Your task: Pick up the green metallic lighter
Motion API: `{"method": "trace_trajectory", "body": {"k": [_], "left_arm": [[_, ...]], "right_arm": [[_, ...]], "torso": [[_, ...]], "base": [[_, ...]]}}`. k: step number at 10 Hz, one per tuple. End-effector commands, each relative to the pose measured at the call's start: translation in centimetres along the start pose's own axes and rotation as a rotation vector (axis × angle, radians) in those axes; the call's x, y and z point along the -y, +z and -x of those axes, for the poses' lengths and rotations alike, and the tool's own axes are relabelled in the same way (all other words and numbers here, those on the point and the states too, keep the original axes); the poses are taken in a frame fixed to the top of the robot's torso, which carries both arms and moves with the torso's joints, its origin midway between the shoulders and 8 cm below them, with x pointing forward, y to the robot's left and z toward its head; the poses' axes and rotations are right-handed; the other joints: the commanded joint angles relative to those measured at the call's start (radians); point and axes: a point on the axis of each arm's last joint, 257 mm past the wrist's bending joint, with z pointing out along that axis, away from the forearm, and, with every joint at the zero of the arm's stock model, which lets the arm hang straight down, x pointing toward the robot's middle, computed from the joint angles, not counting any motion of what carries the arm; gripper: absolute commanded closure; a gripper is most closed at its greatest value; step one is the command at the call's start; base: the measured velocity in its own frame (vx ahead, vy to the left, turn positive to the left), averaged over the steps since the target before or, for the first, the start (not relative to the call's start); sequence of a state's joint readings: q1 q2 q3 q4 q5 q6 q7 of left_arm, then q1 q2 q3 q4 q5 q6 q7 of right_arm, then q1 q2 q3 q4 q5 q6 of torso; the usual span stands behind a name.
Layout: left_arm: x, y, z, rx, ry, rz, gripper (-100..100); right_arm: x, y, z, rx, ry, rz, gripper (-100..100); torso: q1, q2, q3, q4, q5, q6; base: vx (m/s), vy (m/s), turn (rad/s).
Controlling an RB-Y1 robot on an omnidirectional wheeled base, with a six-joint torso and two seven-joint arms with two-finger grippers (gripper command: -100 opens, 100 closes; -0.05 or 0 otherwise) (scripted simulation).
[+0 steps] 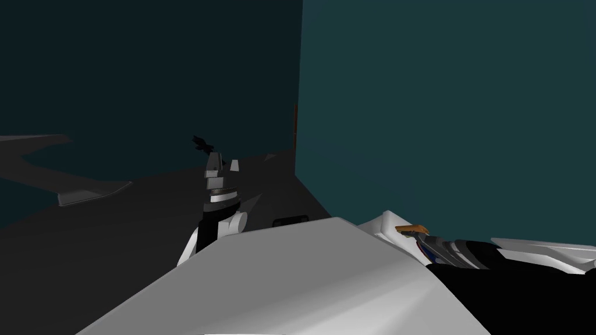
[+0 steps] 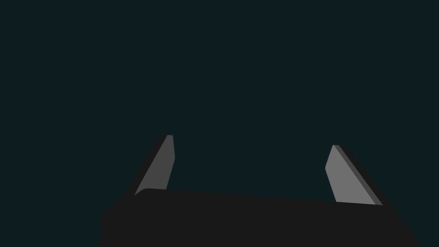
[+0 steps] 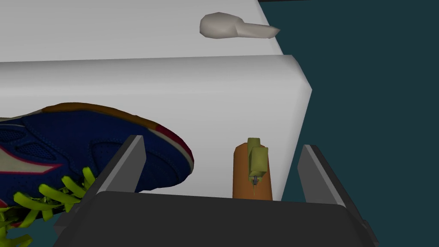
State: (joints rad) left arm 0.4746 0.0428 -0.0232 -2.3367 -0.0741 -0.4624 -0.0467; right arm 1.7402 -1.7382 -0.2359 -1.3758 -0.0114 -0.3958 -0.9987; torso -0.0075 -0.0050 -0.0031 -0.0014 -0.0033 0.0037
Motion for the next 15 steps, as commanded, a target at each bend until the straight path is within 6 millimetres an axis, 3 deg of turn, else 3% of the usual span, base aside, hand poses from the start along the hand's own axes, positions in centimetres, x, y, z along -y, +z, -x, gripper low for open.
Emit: {"method": "trace_trajectory", "body": {"k": [1, 15], "left_arm": [[0.00, 0.00, 0.00, 0.000, 0.000, 0.000, 0], [0.00, 0.00, 0.00, 0.000, 0.000, 0.000, 0]], "right_arm": [[0.00, 0.00, 0.00, 0.000, 0.000, 0.000, -100], [-0.04, 0.00, 0.02, 0.000, -0.002, 0.000, -100]], "torso": [[0.000, 0.000, 0.000, 0.000, 0.000, 0.000], [0.000, 0.000, 0.000, 0.000, 0.000, 0.000]], "base": [[0.000, 0.000, 0.000], [0.004, -0.002, -0.001]]}}
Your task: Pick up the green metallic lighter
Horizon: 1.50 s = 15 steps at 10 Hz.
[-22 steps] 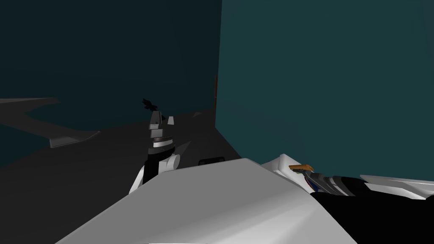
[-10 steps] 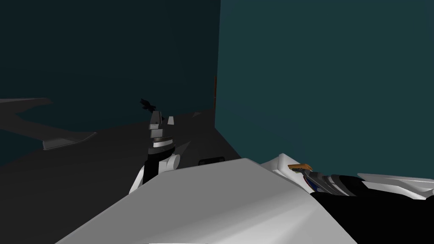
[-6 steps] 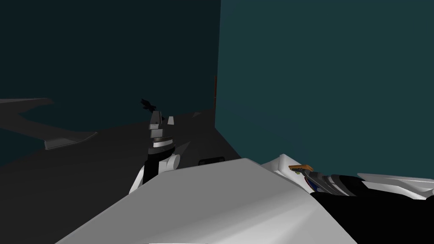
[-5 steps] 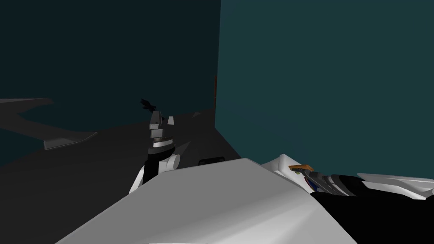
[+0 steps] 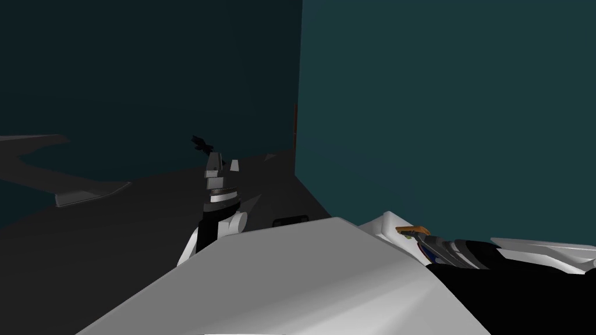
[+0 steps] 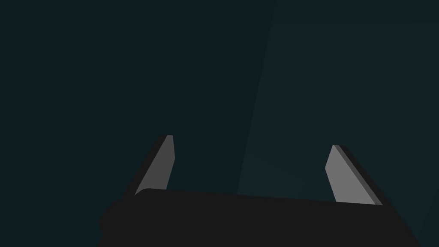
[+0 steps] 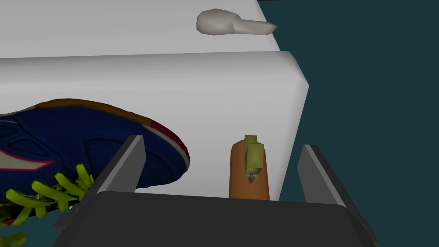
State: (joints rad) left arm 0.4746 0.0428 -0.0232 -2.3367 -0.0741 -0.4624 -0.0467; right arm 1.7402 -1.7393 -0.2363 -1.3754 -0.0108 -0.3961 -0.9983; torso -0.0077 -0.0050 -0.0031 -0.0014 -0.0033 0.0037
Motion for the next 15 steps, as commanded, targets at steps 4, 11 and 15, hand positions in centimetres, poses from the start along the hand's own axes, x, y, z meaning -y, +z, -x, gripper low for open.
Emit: {"method": "trace_trajectory", "body": {"k": [4, 11, 15], "left_arm": [[0.0, 0.0, 0.0, 0.000, 0.000, 0.000, 0], [0.0, 0.0, 0.0, 0.000, 0.000, 0.000, 0], [0.0, 0.0, 0.0, 0.000, 0.000, 0.000, 0]], "right_arm": [[0.0, 0.0, 0.0, 0.000, 0.000, 0.000, -100], [-2.1, 0.2, 0.7, -0.002, -0.080, 0.043, -100], [-3.4, 0.4, 0.9, -0.009, -0.173, 0.068, -100]], "torso": [[0.001, 0.001, 0.000, 0.000, 0.000, 0.000], [-0.002, -0.006, -0.003, -0.001, 0.000, 0.002], [-0.003, -0.009, -0.005, -0.002, -0.001, 0.000]], "base": [[-0.003, 0.004, 0.015], [0.068, -0.025, -0.120], [0.122, -0.036, -0.201]]}}
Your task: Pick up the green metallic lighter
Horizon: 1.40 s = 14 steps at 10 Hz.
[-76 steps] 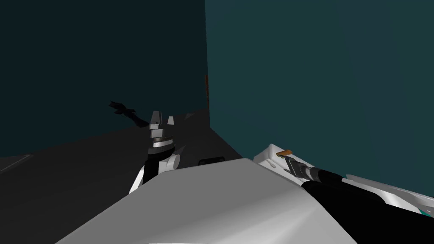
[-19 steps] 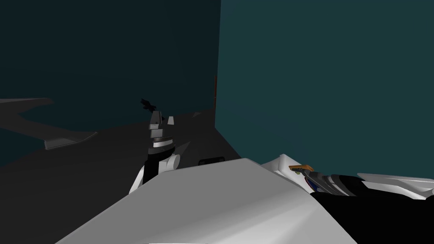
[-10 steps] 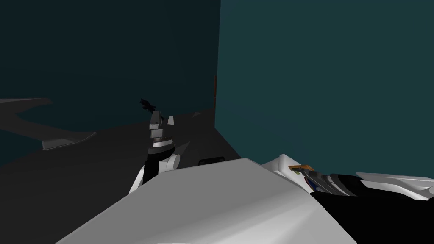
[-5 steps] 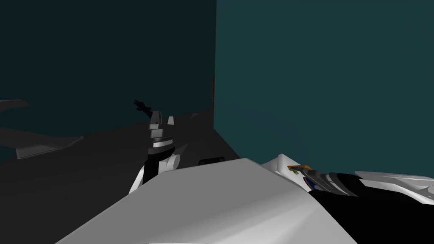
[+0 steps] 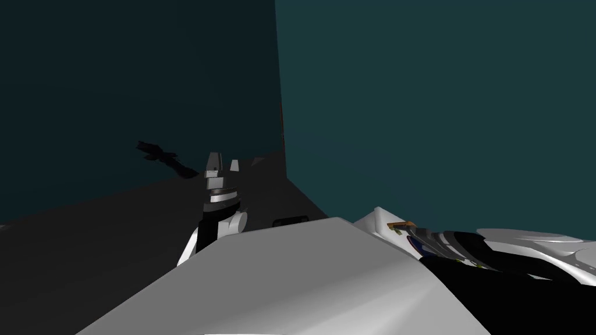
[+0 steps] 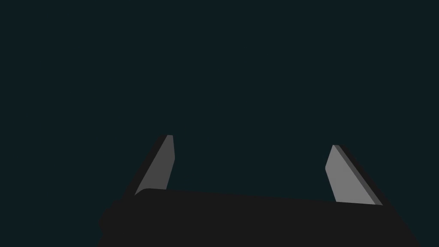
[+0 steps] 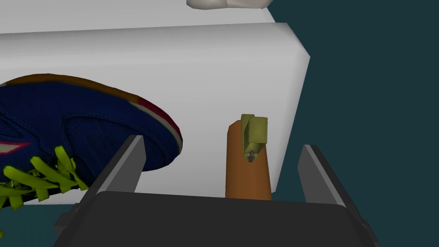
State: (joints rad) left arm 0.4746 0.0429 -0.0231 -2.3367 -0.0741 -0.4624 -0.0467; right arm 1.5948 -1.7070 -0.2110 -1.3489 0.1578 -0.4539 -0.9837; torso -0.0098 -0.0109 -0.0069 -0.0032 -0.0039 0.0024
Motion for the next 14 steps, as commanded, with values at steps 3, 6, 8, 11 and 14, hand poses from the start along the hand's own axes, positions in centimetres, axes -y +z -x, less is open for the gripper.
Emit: {"method": "trace_trajectory", "body": {"k": [3, 6, 8, 11, 14], "left_arm": [[0.0, 0.0, 0.0, 0.000, 0.000, 0.000, 0], [0.0, 0.0, 0.0, 0.000, 0.000, 0.000, 0], [0.0, 0.0, 0.0, 0.000, 0.000, 0.000, 0], [0.0, 0.0, 0.0, 0.000, 0.000, 0.000, 0], [0.0, 0.0, 0.0, 0.000, 0.000, 0.000, 0]], "right_arm": [[-1.4, 0.3, 0.5, -0.004, -0.093, 0.027, -100], [-2.5, 0.5, 0.8, -0.006, -0.170, 0.050, -100], [-3.5, 0.8, 1.0, -0.008, -0.218, 0.074, -100], [-4.4, 1.1, 1.3, -0.011, -0.291, 0.089, -100], [-6.0, 1.4, 2.0, -0.003, -0.369, 0.112, -100]], "torso": [[0.000, -0.004, -0.002, -0.001, 0.000, 0.001], [0.000, -0.002, -0.001, 0.000, 0.000, 0.001], [0.000, -0.003, -0.001, 0.000, 0.000, 0.002], [-0.001, -0.001, 0.000, 0.000, 0.000, 0.002], [-0.001, -0.001, 0.000, 0.000, 0.000, 0.002]], "base": [[0.140, -0.020, -0.247], [0.123, -0.013, -0.272], [0.181, -0.004, -0.359], [0.126, 0.002, -0.242], [0.128, 0.018, -0.253]]}}
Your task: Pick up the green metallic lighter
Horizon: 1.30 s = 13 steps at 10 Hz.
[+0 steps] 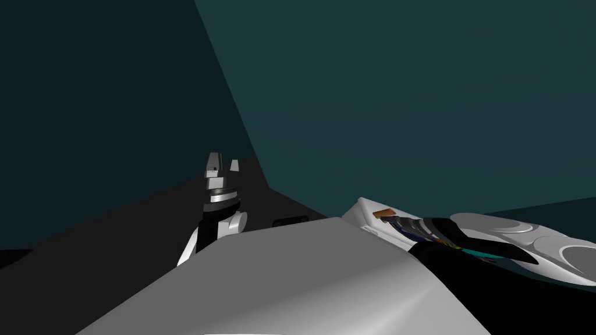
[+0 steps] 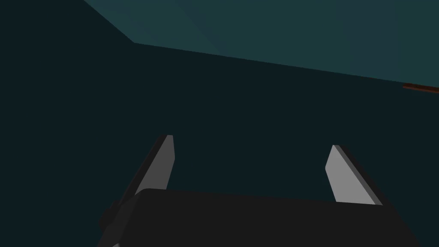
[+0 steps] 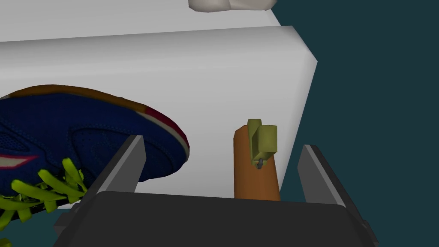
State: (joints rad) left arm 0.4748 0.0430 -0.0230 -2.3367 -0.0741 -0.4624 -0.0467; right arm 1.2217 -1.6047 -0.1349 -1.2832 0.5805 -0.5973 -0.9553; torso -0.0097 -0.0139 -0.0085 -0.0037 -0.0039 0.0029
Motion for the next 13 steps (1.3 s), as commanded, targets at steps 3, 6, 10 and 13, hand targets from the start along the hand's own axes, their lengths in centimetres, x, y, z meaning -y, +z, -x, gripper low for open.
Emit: {"method": "trace_trajectory", "body": {"k": [3, 6, 10, 13], "left_arm": [[0.0, 0.0, 0.0, 0.000, 0.000, 0.000, 0], [0.0, 0.0, 0.0, 0.000, 0.000, 0.000, 0], [0.0, 0.0, 0.0, 0.000, 0.000, 0.000, 0], [0.0, 0.0, 0.0, 0.000, 0.000, 0.000, 0]], "right_arm": [[-1.1, 0.5, 0.8, 0.001, -0.090, 0.013, -100], [-1.8, 1.0, 1.4, 0.000, -0.164, 0.019, -100], [-2.0, 1.5, 1.9, -0.011, -0.256, 0.006, -100], [-2.1, 1.4, 1.8, -0.009, -0.244, 0.012, 100]], "torso": [[0.001, 0.001, 0.000, 0.000, 0.000, 0.001], [-0.001, 0.002, 0.001, 0.000, 0.000, 0.001], [0.000, -0.001, -0.001, -0.001, 0.000, -0.001], [-0.004, 0.008, 0.005, 0.002, -0.001, -0.002]], "base": [[0.137, 0.038, -0.260], [0.125, 0.020, -0.250], [0.126, 0.046, -0.202], [0.006, 0.009, 0.000]]}}
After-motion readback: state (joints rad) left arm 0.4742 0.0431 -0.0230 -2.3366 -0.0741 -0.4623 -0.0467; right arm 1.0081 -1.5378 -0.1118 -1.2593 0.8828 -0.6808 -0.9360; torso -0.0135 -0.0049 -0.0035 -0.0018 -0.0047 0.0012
